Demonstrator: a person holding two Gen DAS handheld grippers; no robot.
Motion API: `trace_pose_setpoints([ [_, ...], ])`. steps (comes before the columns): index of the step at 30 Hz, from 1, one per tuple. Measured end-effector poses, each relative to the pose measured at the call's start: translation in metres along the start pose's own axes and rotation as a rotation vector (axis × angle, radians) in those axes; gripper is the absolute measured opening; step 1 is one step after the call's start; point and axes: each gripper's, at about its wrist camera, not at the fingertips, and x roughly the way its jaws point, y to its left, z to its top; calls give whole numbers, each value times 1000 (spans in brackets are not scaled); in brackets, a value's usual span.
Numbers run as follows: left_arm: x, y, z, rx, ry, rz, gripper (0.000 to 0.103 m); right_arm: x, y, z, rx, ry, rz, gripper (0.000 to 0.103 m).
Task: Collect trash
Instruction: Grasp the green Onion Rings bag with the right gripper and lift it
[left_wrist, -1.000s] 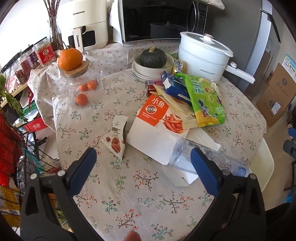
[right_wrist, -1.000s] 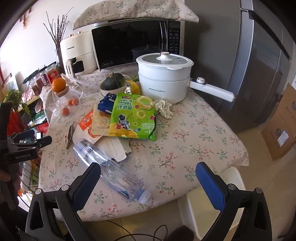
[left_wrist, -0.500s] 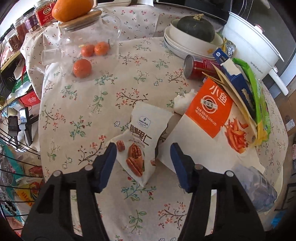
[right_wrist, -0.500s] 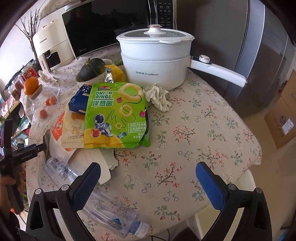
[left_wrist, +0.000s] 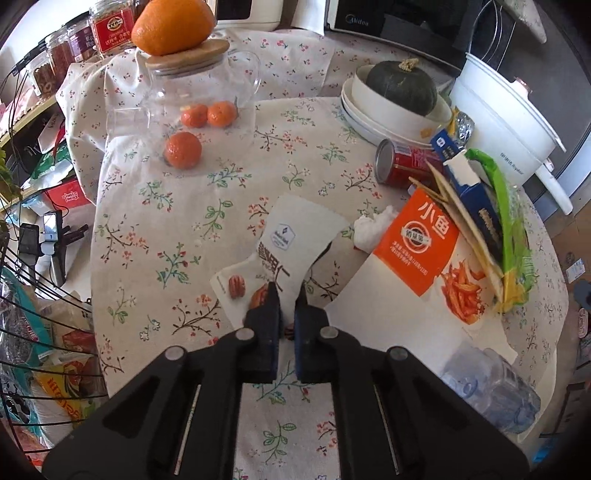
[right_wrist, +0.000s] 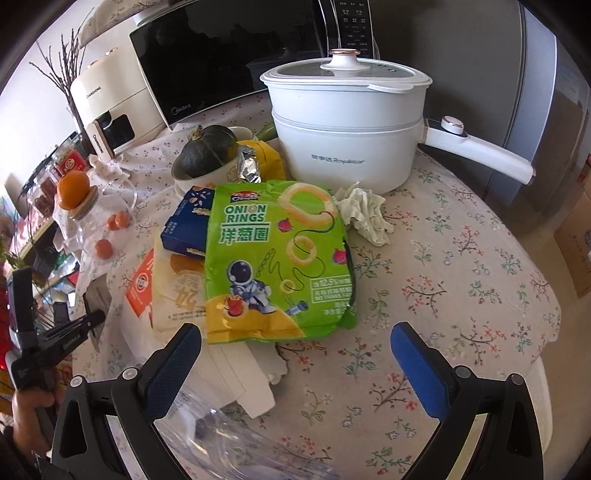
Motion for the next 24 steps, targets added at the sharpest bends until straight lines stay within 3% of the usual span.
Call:
trace_pose_setpoints([
  [6, -29, 3, -8, 36, -46, -47, 7, 33, 37, 7, -40, 15, -19, 102],
  [16, -45, 11, -16, 33, -67, -82, 7, 81, 65, 13, -15, 8, -109, 89],
  [18, -45, 9, -16, 36, -66, -90, 7, 88, 67, 14, -22, 10, -137, 81],
  [20, -45, 7, -16, 38, -68, -97, 7, 93, 66, 14, -15, 25, -150, 58],
  [21, -46, 6, -16, 38, -71, -101, 7, 94, 64, 13, -16, 34, -150, 51],
  [23, -49, 5, -15, 37, -78, -107, 7, 90, 64, 14, -43, 33, -165, 23],
  [24, -50, 4, -15, 35, -83, -110, 7, 86, 63, 14, -58, 18, -175, 19],
])
